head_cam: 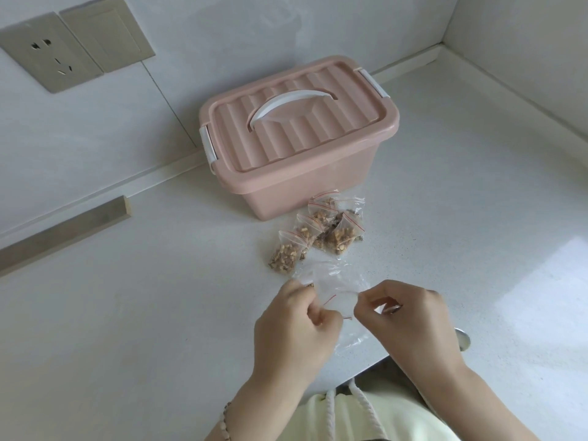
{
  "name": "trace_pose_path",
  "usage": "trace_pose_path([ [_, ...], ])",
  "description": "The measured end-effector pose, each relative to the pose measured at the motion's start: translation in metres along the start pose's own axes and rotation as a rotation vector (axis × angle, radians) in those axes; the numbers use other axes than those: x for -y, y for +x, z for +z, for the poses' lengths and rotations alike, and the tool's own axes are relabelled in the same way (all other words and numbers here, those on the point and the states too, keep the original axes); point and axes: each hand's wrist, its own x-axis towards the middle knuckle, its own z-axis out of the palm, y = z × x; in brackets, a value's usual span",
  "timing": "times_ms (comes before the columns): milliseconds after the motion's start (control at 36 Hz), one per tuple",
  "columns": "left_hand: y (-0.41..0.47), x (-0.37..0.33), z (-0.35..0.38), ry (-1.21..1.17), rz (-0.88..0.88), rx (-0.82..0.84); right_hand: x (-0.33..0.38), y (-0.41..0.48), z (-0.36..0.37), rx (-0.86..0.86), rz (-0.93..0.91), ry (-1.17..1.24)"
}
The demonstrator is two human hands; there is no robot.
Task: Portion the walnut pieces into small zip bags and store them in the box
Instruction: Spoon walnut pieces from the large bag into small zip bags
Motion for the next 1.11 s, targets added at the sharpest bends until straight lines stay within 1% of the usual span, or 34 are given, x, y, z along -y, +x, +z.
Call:
trace_pose_path([
  [83, 0.003, 0.006, 0.000, -0.220, 0.163, 0.032, 0.003, 0.001, -0.006, 0.064, 0.072, 0.134],
  [167, 0.004, 0.010, -0.004, -0.334, 0.323, 0.191, 0.007, 0.000, -0.011, 0.142, 0.085, 0.186],
  [222, 0.003, 0.011, -0.005, -0.364, 0.342, 0.301, 0.010, 0.000, -0.011, 0.173, 0.071, 0.189],
  [250, 0.002, 0.012, -0.003, -0.367, 0.337, 0.318, 0.011, 0.000, -0.012, 0.176, 0.068, 0.189],
  [278, 0.001, 0.011, -0.001, -0.348, 0.334, 0.297, 0.012, 0.000, -0.012, 0.176, 0.067, 0.191],
  [389, 0.000, 0.007, 0.009, -0.258, 0.332, 0.078, 0.014, -0.002, -0.010, 0.185, 0.063, 0.192],
  [500, -0.002, 0.005, 0.012, -0.235, 0.301, 0.010, 0.015, -0.002, -0.009, 0.178, 0.035, 0.189],
  [583, -0.002, 0.008, 0.013, -0.193, 0.344, -0.080, 0.011, 0.000, -0.009, 0.164, -0.014, 0.128],
  [667, -0.001, 0.013, 0.013, -0.134, 0.379, -0.131, 0.008, 0.002, -0.008, 0.173, -0.044, 0.114],
  [750, 0.002, 0.020, 0.009, -0.136, 0.345, -0.142, 0.009, 0.003, -0.008, 0.168, -0.033, 0.142],
  [861, 0.002, 0.040, 0.001, -0.191, 0.182, -0.116, 0.003, 0.010, -0.021, 0.071, -0.108, 0.151],
  [944, -0.002, 0.058, -0.005, -0.280, 0.010, -0.047, -0.002, 0.011, -0.036, 0.053, -0.067, 0.138],
  [1000, -0.005, 0.069, -0.007, -0.308, -0.068, -0.002, -0.006, 0.012, -0.044, 0.032, -0.043, 0.110],
  [1111, -0.011, 0.083, -0.004, -0.302, -0.103, 0.057, -0.018, 0.011, -0.045, 0.029, 0.054, 0.112],
])
